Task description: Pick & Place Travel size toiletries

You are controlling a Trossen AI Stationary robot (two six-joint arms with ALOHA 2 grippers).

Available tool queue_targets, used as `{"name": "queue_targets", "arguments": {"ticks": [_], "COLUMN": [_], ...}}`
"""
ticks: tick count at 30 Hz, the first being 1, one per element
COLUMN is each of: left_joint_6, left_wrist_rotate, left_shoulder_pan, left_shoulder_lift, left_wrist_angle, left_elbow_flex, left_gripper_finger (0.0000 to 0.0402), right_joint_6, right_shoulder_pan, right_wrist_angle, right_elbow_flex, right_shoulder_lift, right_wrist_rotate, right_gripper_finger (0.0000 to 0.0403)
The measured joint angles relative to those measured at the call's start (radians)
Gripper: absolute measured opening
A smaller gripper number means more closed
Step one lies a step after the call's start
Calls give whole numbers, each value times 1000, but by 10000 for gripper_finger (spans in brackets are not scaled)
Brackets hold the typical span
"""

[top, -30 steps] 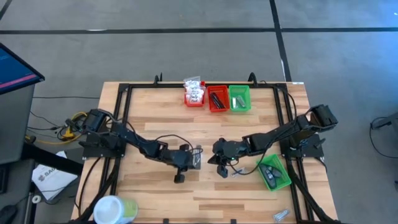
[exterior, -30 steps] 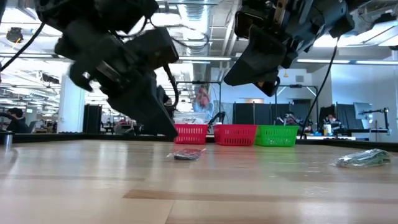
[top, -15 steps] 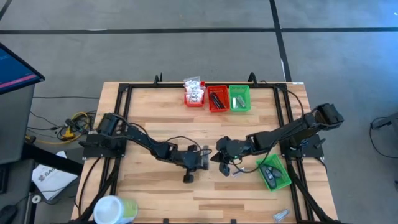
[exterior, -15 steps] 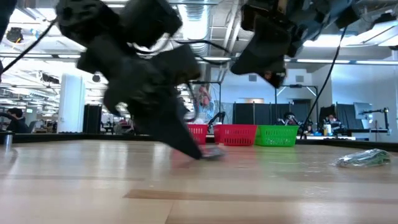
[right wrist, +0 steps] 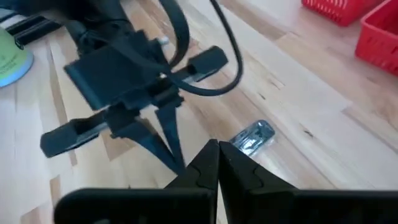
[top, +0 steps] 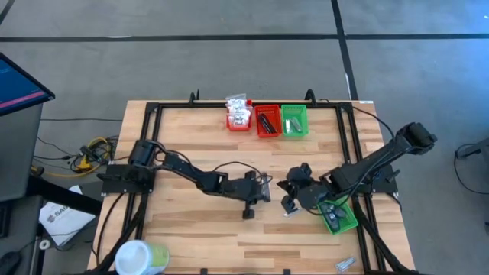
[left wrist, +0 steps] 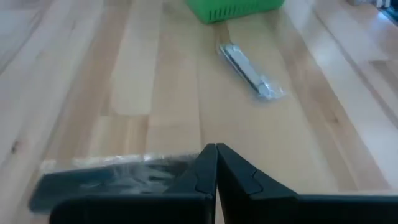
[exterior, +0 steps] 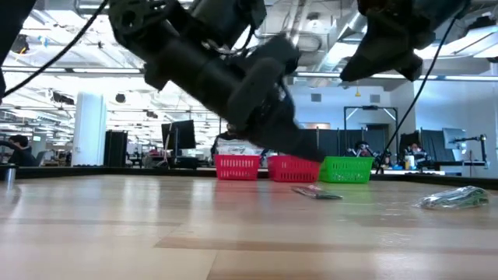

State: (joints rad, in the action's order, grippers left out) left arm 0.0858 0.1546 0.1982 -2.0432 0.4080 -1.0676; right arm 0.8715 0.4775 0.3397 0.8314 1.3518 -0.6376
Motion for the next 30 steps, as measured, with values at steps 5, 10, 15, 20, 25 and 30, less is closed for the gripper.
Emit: {"name": "queue_targets", "arguments": {"ticks": [5, 10, 15, 20, 25, 30], "left_joint_6": [-17, -30, -30, -37, -36, -23], "left_wrist_rotate": [-30, -31, -63, -83, -72, -70], "left_shoulder_pan": [-56, -152, -204, -219, -216, -211], "left_shoulder_lift": [3, 4, -11, -23, -30, -23], "left_wrist_angle": [-13, -50, -87, -93, -134, -190], "left_elbow_flex": [-12, -12, -12, -17, -18, -22], "left_gripper_finger": [0, 0, 0, 0, 0, 0], "right_joint_6": [-3, -7, -13, -15, -15, -15], "right_shoulder_pan": [-10, -21, -22, -23, -22, -22], "right_wrist_angle": [-7, -19, -22, -21, -19, -19], "right_elbow_flex": [-1, 0, 0, 0, 0, 0], "right_shoulder_lift": [12, 11, 11, 11, 11, 11], "right_wrist_rotate": [-14, -15, -15, -17, -18, -18], "right_gripper_finger": [1, 1, 1, 1, 1, 1]}}
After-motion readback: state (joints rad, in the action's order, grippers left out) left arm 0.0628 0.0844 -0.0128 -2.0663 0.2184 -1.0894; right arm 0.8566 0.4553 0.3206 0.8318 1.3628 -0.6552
